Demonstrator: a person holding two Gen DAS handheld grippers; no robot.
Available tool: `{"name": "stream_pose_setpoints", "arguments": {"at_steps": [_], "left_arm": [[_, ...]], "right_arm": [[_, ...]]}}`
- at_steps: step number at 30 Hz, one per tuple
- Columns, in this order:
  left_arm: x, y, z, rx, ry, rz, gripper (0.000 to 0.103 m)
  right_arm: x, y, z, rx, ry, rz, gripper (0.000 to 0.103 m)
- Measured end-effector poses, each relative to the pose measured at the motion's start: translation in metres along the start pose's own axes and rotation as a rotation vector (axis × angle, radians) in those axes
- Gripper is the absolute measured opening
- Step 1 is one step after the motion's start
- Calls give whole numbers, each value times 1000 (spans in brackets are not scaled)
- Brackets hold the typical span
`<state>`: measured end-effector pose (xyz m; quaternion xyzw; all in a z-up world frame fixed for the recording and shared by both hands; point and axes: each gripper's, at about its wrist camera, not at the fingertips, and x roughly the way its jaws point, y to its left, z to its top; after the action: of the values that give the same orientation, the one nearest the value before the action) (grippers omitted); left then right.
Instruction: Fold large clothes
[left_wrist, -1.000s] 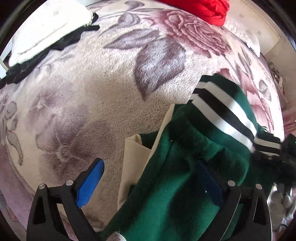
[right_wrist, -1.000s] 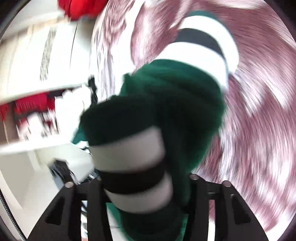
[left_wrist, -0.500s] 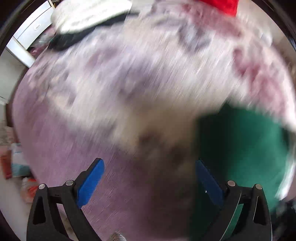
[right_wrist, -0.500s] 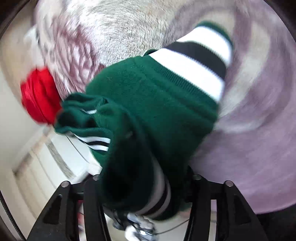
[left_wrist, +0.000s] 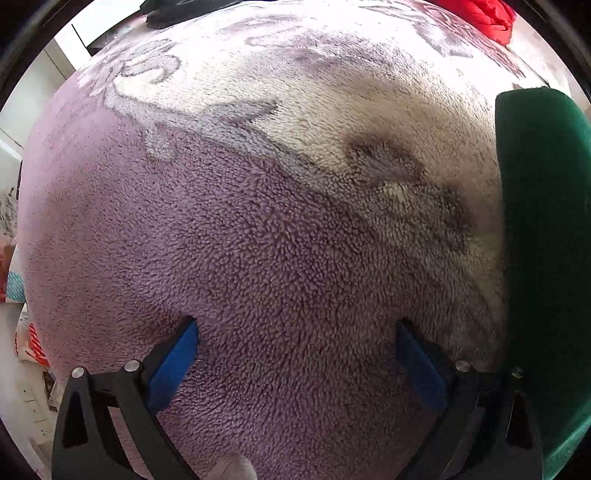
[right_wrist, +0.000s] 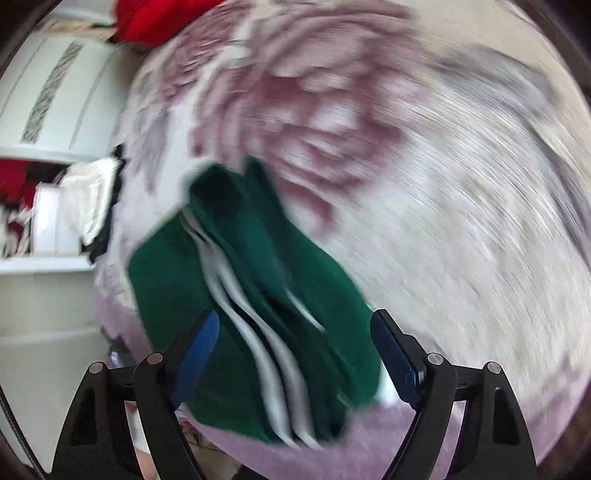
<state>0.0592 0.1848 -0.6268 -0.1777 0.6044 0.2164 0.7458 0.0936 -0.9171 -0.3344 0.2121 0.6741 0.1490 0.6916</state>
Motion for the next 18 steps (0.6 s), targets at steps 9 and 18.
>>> {"name": "stream_pose_setpoints", "arguments": {"at_steps": [9, 18], "left_arm": [[1, 1, 29, -15, 99, 14, 103], [-35, -13, 52, -55, 59, -75, 103]], "right_arm": [[101, 73, 70, -132, 204, -19, 15], [82, 104, 84, -204, 125, -148, 12]]}}
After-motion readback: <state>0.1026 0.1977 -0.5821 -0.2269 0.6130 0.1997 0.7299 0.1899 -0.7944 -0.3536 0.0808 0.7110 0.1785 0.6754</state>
